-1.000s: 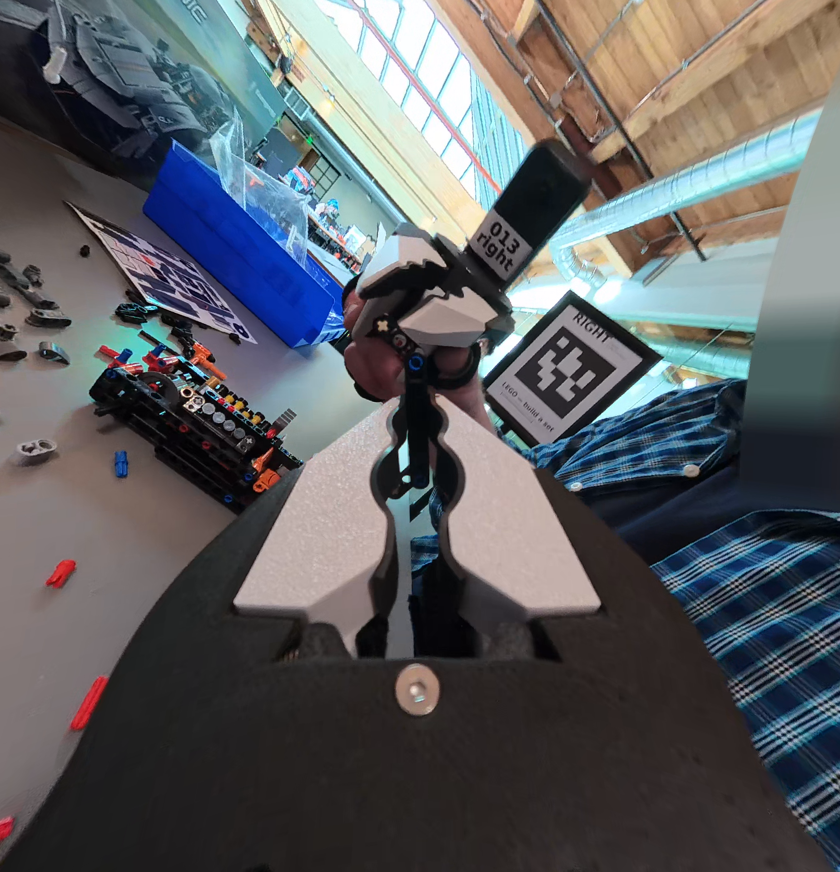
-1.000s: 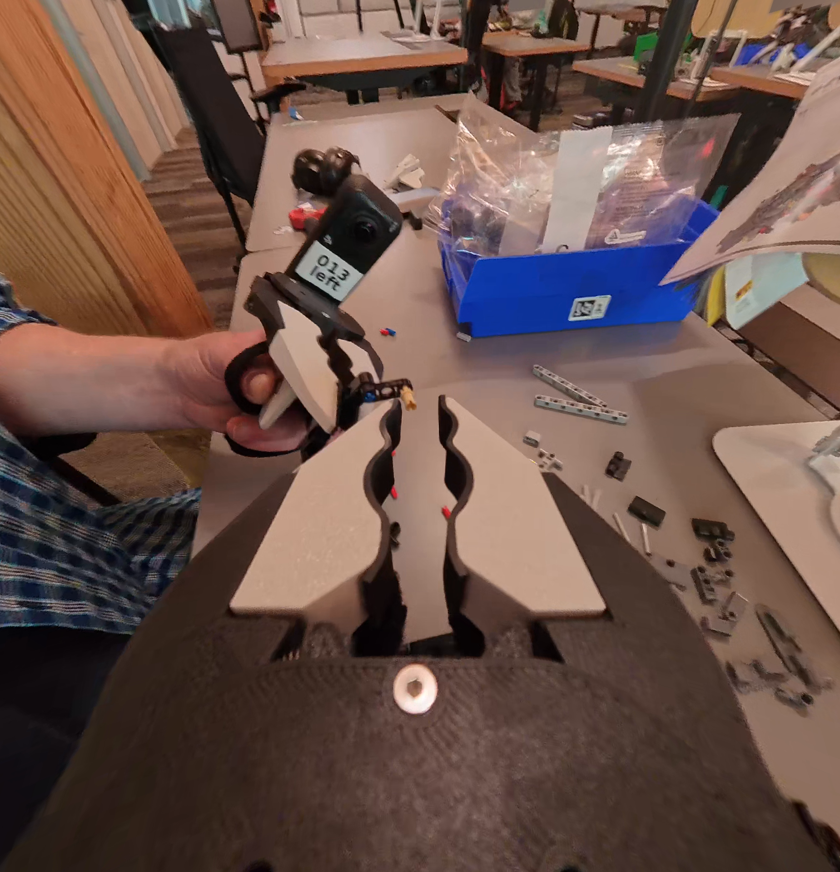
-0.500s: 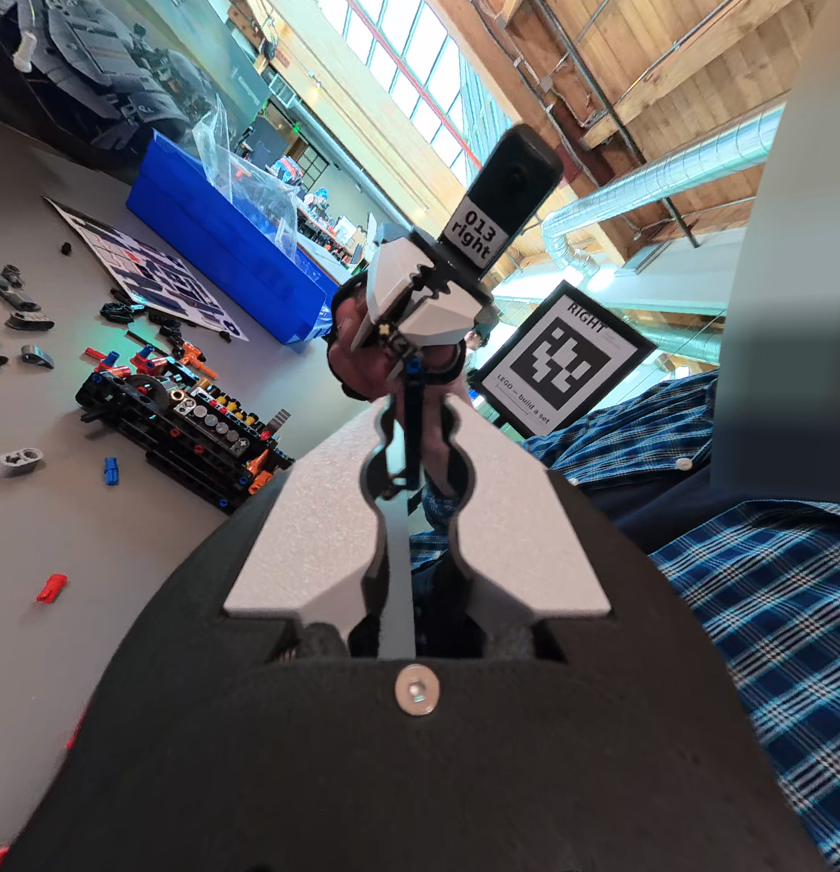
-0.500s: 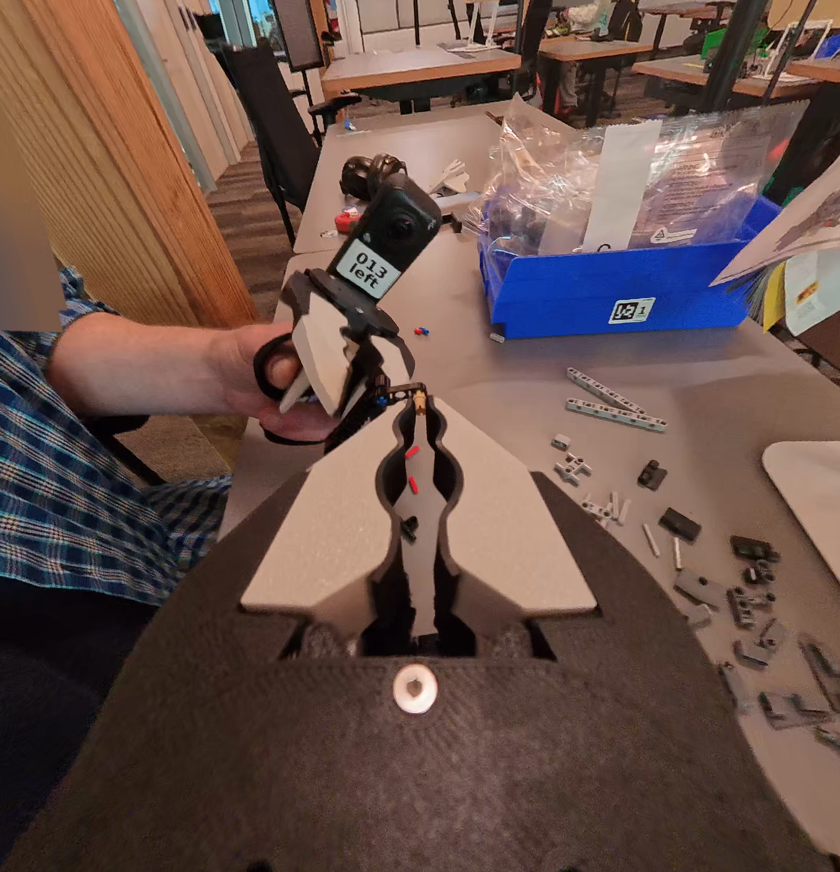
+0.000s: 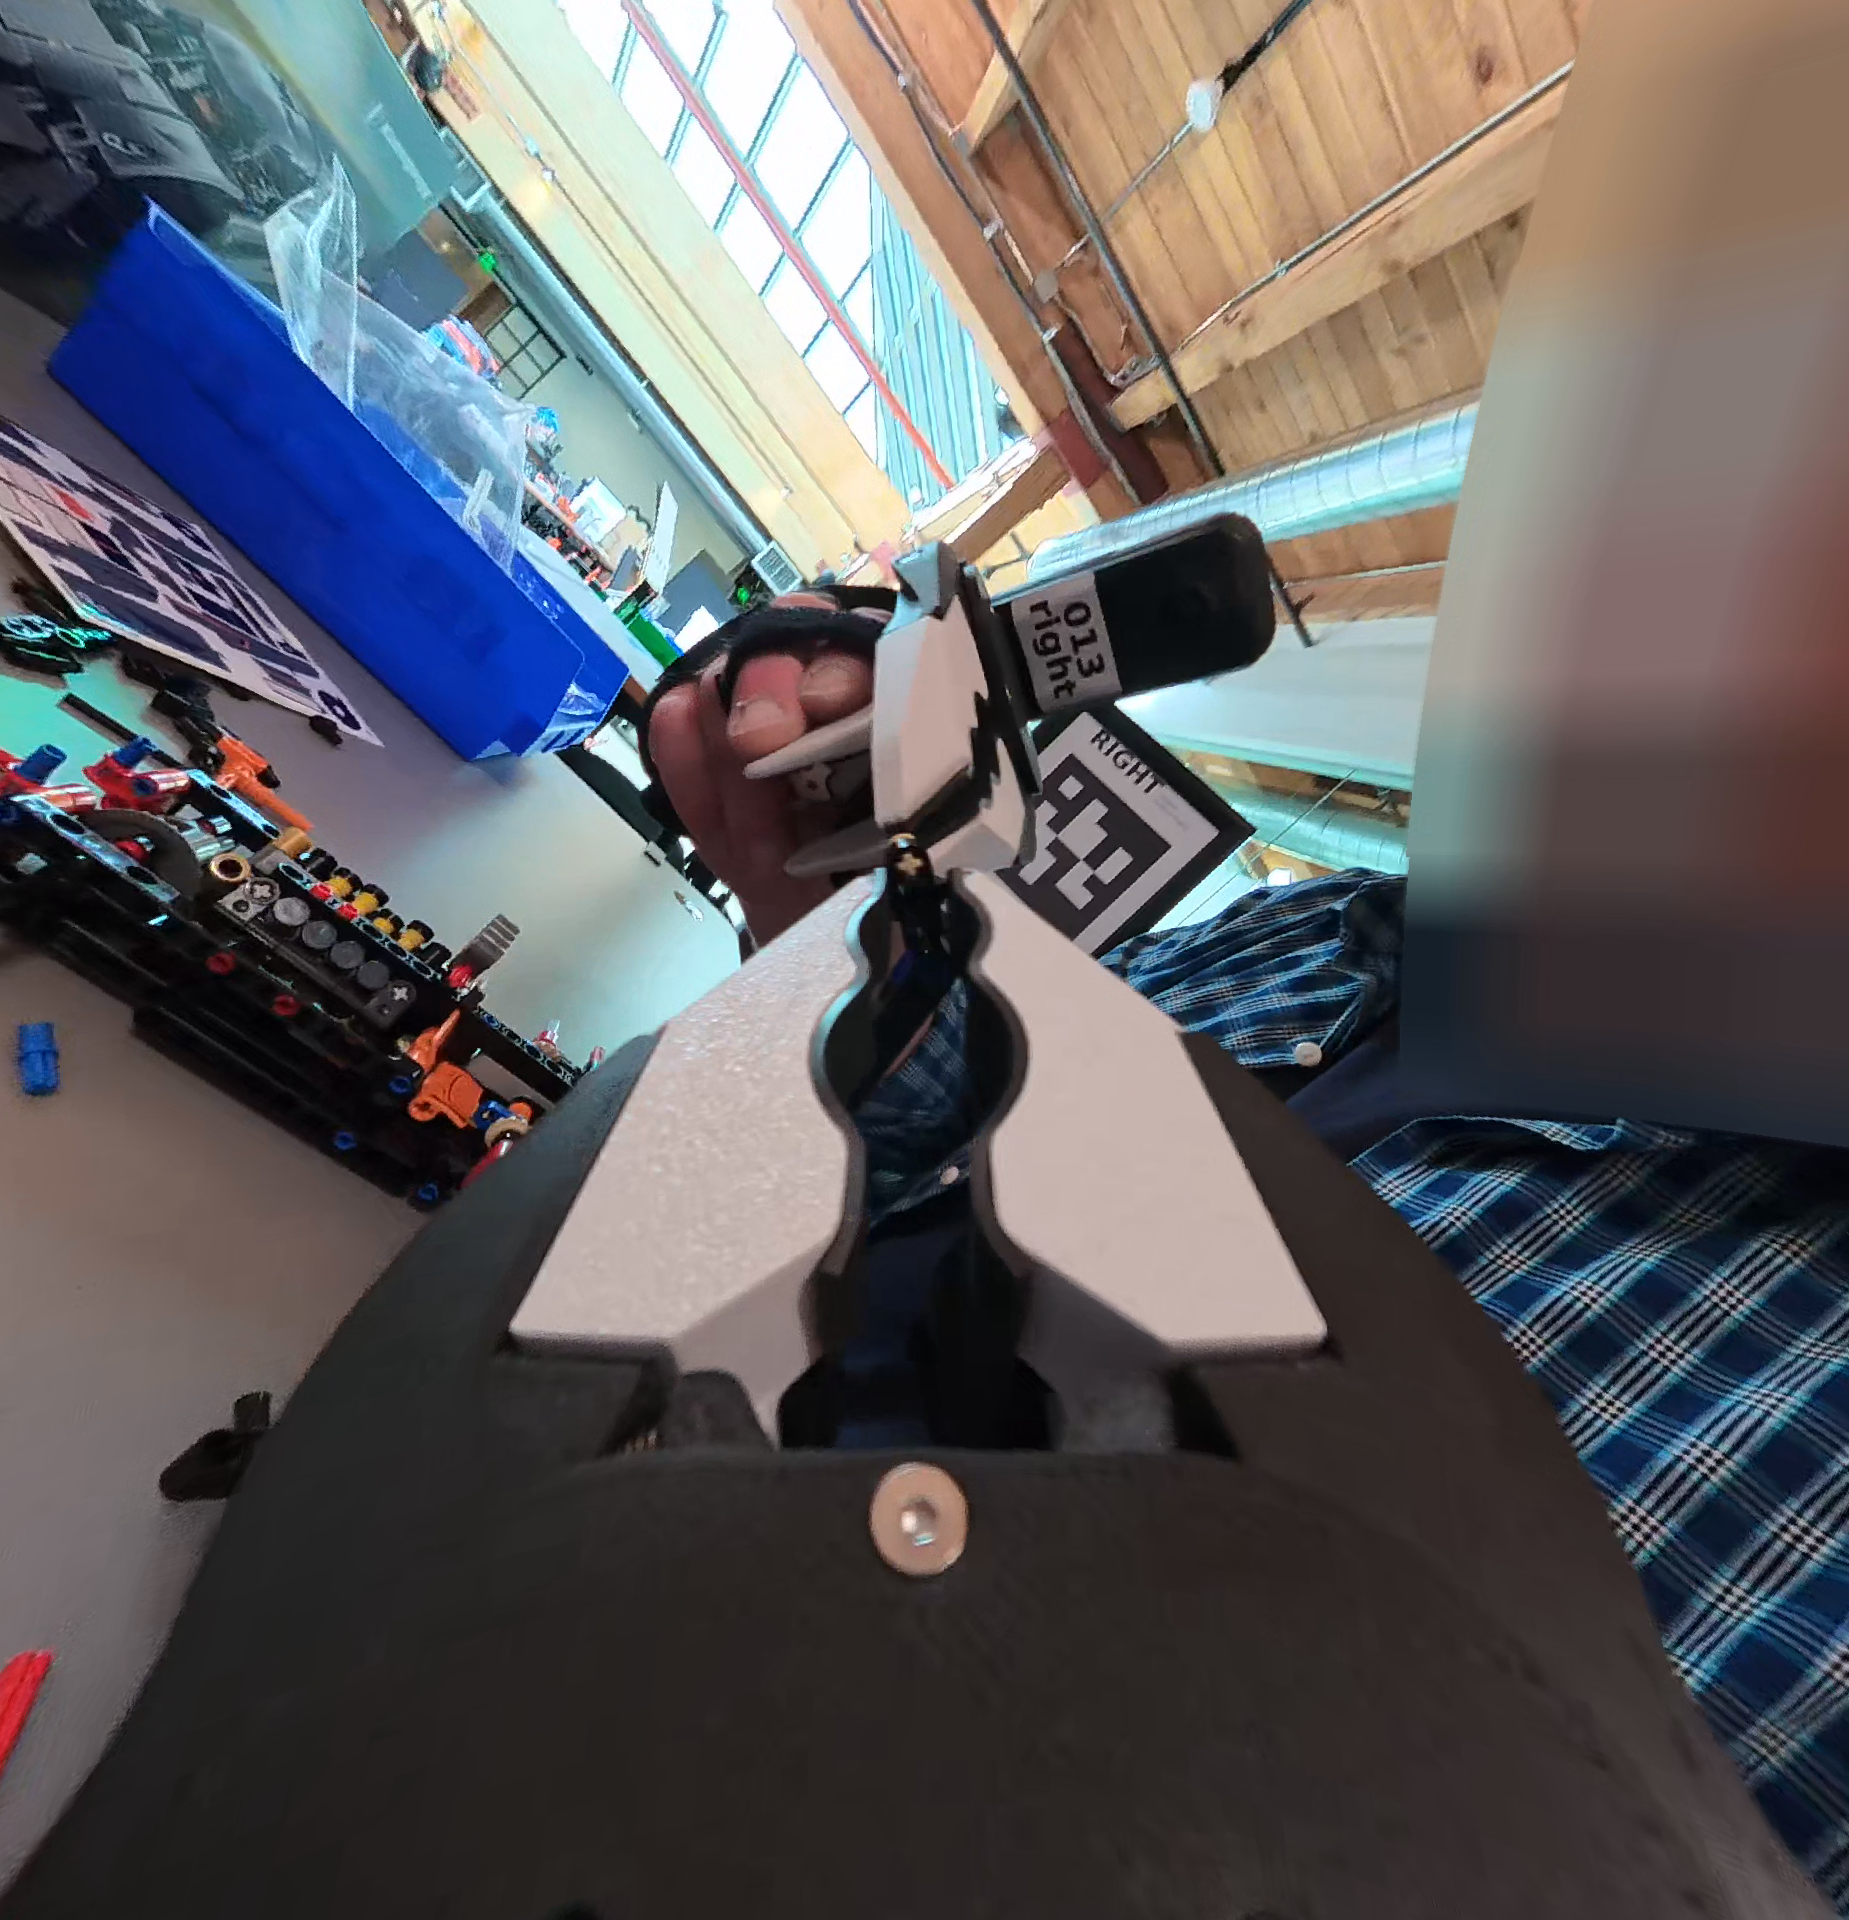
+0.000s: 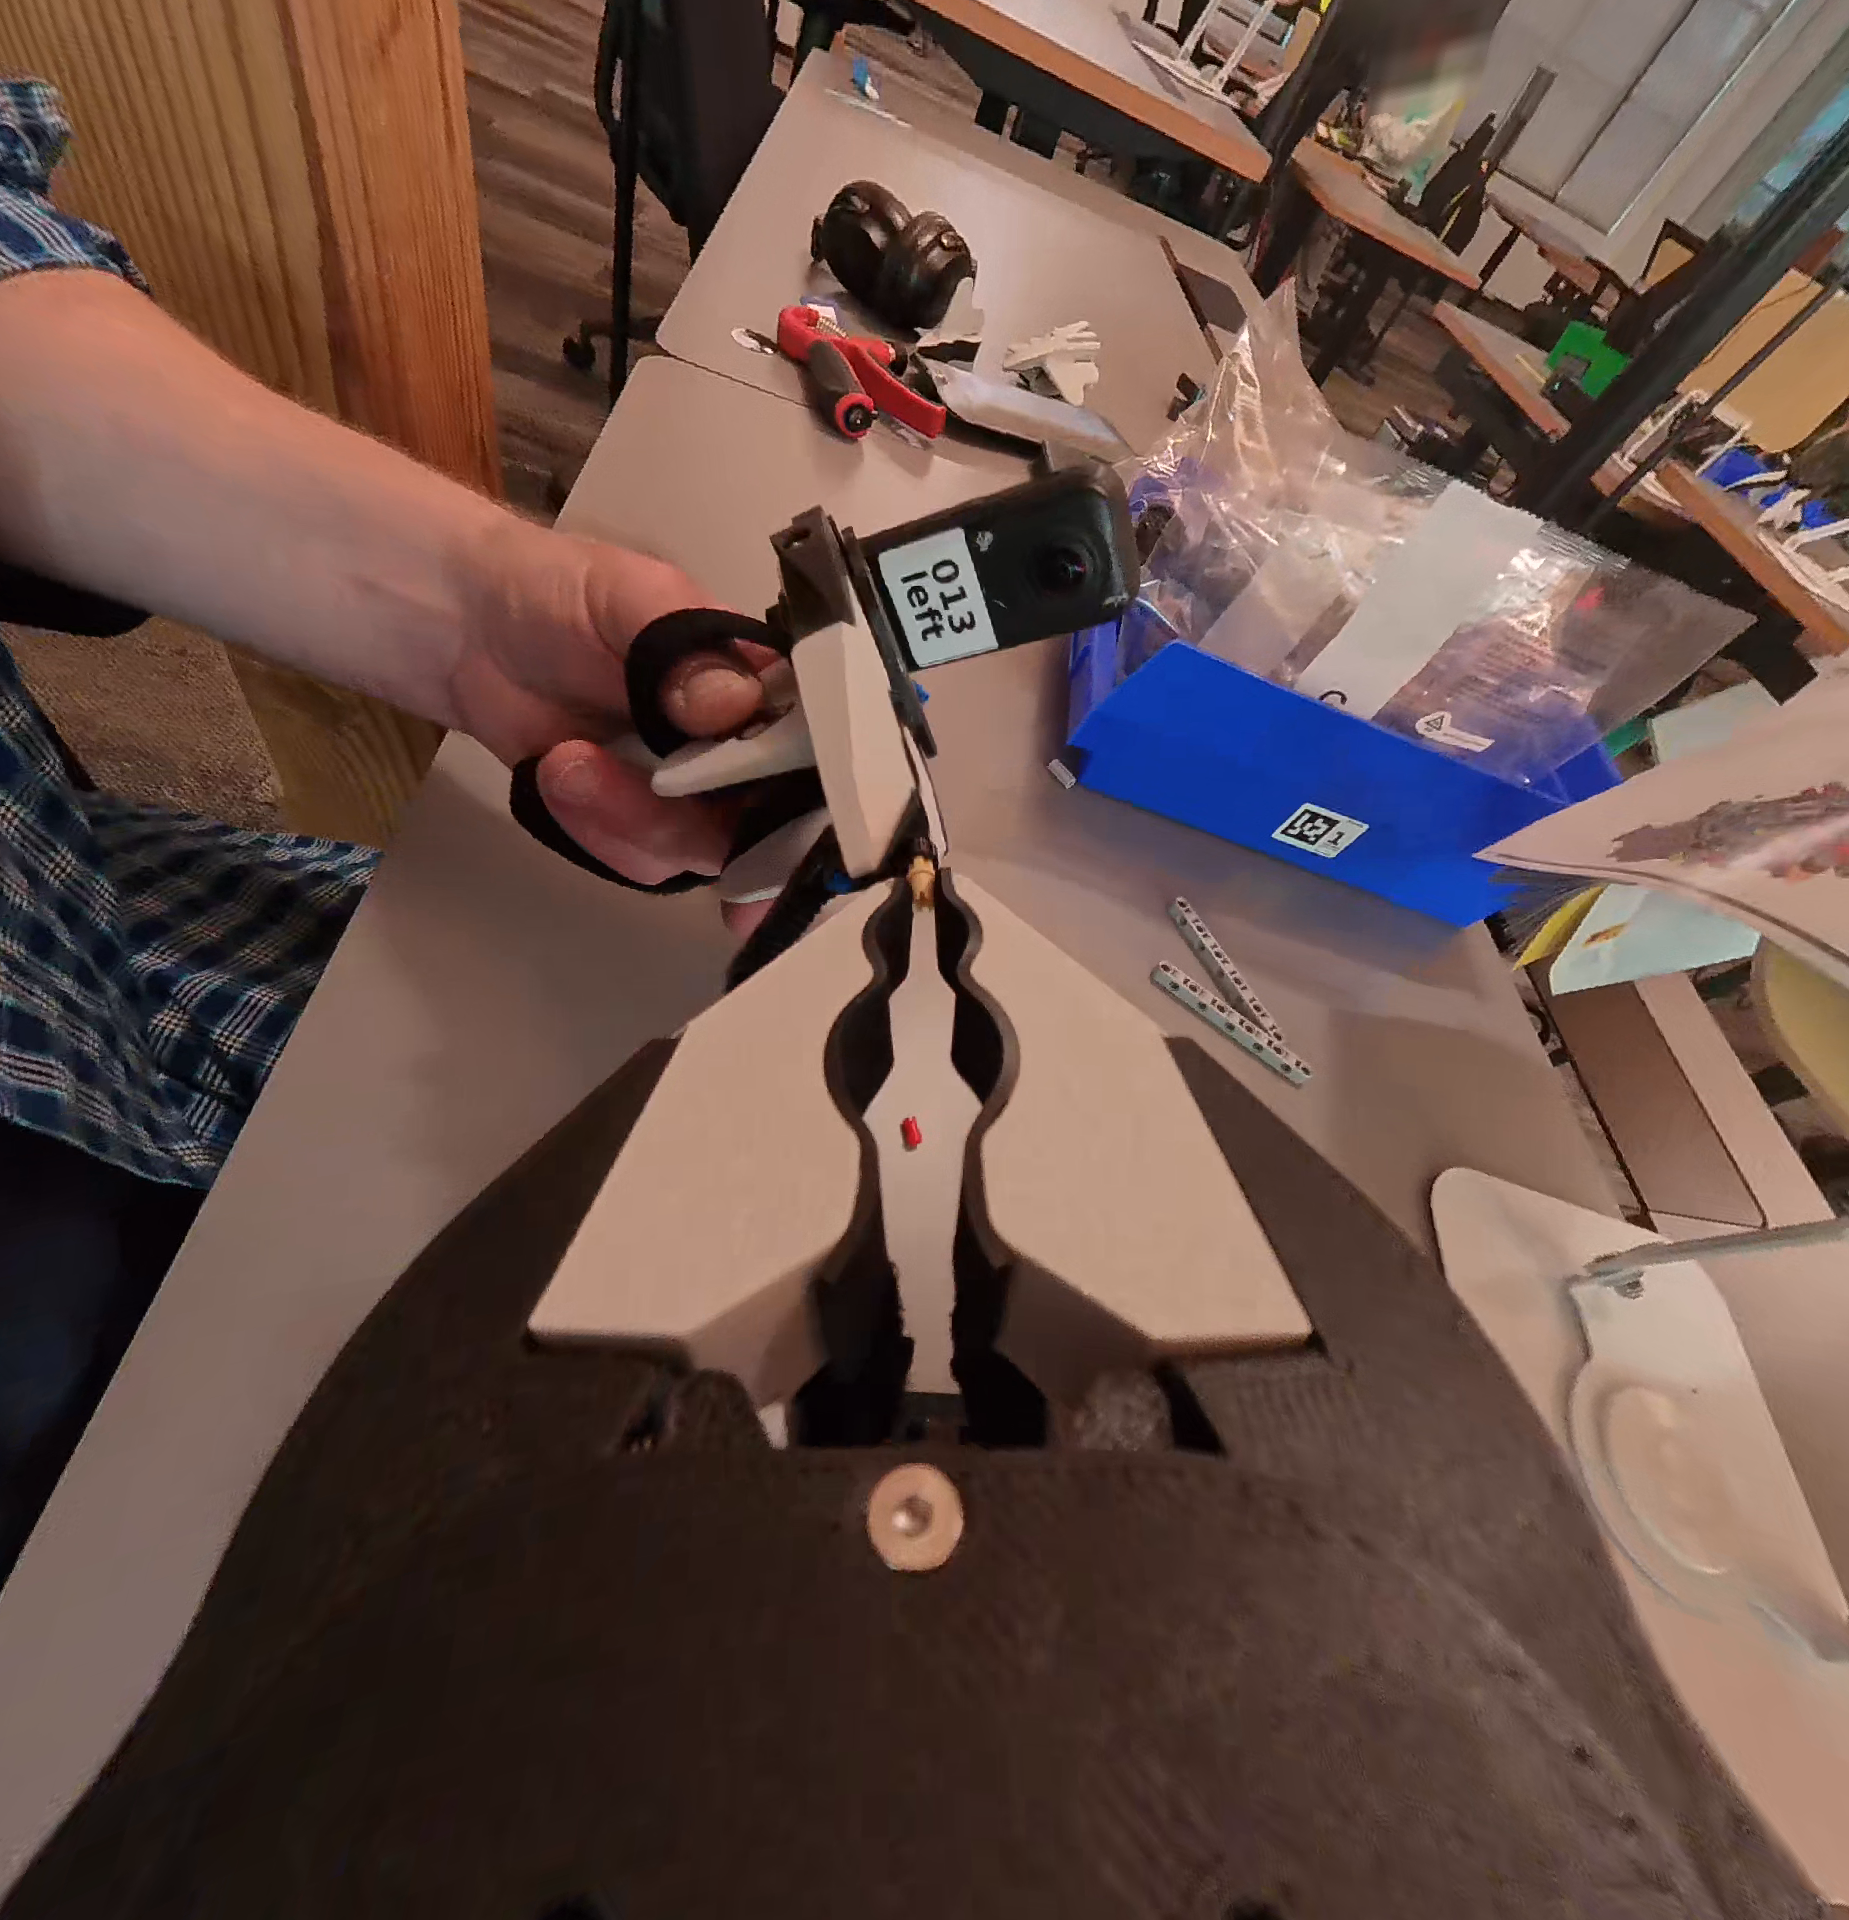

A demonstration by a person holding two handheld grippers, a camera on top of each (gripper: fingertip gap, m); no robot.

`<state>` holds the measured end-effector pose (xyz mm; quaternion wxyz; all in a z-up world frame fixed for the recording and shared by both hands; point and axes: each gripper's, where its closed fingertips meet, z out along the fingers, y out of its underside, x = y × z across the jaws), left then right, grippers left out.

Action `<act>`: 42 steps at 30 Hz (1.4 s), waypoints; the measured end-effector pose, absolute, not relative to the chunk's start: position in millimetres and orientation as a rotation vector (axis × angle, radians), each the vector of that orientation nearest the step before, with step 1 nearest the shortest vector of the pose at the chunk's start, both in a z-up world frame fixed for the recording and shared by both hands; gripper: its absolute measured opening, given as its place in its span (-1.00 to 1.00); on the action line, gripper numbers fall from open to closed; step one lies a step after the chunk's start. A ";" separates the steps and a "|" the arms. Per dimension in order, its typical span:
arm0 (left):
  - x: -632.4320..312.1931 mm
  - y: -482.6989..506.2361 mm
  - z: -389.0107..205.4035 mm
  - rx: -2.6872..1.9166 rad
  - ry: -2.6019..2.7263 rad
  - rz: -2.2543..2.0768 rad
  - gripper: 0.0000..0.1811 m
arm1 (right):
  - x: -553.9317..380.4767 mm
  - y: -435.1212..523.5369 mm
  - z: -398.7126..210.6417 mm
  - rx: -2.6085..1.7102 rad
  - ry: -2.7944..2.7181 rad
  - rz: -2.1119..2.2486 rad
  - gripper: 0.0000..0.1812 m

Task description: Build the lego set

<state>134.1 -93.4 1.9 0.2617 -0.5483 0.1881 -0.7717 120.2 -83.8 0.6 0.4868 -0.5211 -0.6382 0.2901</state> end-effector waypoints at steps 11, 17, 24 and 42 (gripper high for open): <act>132.9 -94.2 4.0 -1.453 0.547 -2.019 -0.93 | 118.2 -86.2 3.8 -1.273 -1.528 0.732 -0.98; 130.9 -91.2 7.5 -1.456 0.520 -1.932 -0.93 | 117.7 -84.0 6.8 -1.316 -1.504 0.709 -0.99; 118.2 -80.6 14.7 -1.402 0.390 -1.927 -0.93 | 126.1 -80.5 9.6 -1.392 -1.406 0.852 -0.99; 105.8 -75.8 -0.9 -1.467 0.436 -1.882 -0.93 | 311.0 -67.8 -105.9 -2.025 -1.420 0.409 -0.98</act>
